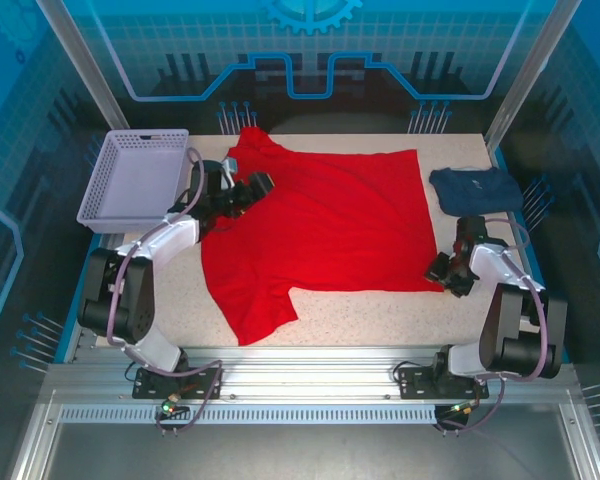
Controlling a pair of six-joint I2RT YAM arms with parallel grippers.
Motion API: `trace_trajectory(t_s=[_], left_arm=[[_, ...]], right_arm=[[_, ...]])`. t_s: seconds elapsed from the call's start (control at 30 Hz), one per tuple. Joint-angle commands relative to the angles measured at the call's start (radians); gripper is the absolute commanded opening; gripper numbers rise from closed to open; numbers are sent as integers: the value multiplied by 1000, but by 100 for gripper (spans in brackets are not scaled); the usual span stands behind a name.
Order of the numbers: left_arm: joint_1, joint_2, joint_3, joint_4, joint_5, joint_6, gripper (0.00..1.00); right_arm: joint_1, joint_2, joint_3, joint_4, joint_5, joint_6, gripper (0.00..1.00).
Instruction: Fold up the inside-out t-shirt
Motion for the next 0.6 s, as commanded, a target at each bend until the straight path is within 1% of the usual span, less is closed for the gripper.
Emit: trace_trajectory(t_s=[0.0,0.13,0.3,0.57], left_arm=[[-4,-46,-21,3,-5,29,87],[-4,-68,-33,-11,-14,41,88],[-4,-89,-35,-30,-18,57,88],[-5,-142,-69,-73,-41,83,88]], right_arm=[[-30,16,-9,-1,-15,15,50],[-46,38,-7,6,-25,12,47],[-51,87,-2,19,-51,14,38],[-48,93,5,36,-43,8,24]])
